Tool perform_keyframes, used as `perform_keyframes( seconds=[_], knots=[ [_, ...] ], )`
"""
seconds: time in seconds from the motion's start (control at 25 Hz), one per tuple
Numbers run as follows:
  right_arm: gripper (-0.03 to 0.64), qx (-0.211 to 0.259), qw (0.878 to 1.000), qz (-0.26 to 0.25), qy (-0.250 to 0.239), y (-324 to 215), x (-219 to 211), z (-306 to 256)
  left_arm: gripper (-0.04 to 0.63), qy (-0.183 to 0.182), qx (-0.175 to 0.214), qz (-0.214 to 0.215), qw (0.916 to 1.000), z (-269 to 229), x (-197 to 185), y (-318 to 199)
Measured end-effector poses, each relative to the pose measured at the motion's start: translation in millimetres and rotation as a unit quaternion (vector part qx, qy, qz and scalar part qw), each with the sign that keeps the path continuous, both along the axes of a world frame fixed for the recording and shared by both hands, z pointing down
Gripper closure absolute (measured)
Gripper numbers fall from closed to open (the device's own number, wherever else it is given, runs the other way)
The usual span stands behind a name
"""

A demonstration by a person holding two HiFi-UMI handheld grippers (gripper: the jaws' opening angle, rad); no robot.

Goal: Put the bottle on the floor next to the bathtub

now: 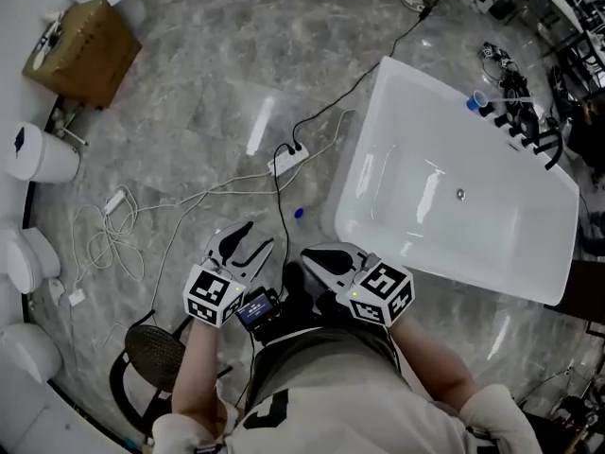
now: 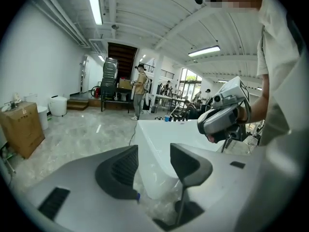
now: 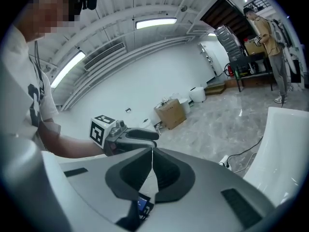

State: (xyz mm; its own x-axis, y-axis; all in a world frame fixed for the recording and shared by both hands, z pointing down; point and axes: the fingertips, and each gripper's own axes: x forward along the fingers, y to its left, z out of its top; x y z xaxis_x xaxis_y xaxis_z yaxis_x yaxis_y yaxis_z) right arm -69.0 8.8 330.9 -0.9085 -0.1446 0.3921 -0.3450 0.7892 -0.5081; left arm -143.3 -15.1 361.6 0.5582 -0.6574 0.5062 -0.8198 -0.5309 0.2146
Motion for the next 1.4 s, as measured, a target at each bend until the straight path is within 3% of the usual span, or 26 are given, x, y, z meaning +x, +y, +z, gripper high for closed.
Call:
perform_keyframes(
  seconds=[0.36,0.52,0.64,0.76,0.96,1.16,1.4],
  knots=[
    [0.589,0.013,0.999,0.035,0.003,11.4,5.1,-21.0,0.344,0.034,0.018,0.034,0.9987,-31.7,17.9,18.5],
    [0.589,0.004,0.996,0.088,-0.006,11.6,15.9,-26.3,0.345,0.012,0.044,0.085,0.9954,-49.9,33.3,20.4],
    [0.589,-0.001,0.995,0.1,-0.001,16.5,25.2,-24.0,0.345,0.011,0.066,0.099,0.9928,-68.4,41.9,23.0],
    [0.589,0.016,0.995,0.098,0.0,16.7,22.2,-29.1,0.345,0.027,0.084,0.095,0.9916,-80.2,39.5,25.5],
    [0.589,0.032,0.995,0.088,-0.019,11.1,1.6,-50.3,0.359,0.059,0.082,0.059,0.9932,-88.6,22.1,22.6],
    [0.589,0.029,0.998,0.058,-0.013,18.3,-8.5,-50.4,0.49,0.039,0.068,0.019,0.9968,-69.7,9.9,22.9],
    [0.589,0.037,0.996,0.072,-0.03,23.6,3.9,-62.5,0.537,0.069,0.074,0.024,0.9946,-86.5,20.0,32.7]
  ],
)
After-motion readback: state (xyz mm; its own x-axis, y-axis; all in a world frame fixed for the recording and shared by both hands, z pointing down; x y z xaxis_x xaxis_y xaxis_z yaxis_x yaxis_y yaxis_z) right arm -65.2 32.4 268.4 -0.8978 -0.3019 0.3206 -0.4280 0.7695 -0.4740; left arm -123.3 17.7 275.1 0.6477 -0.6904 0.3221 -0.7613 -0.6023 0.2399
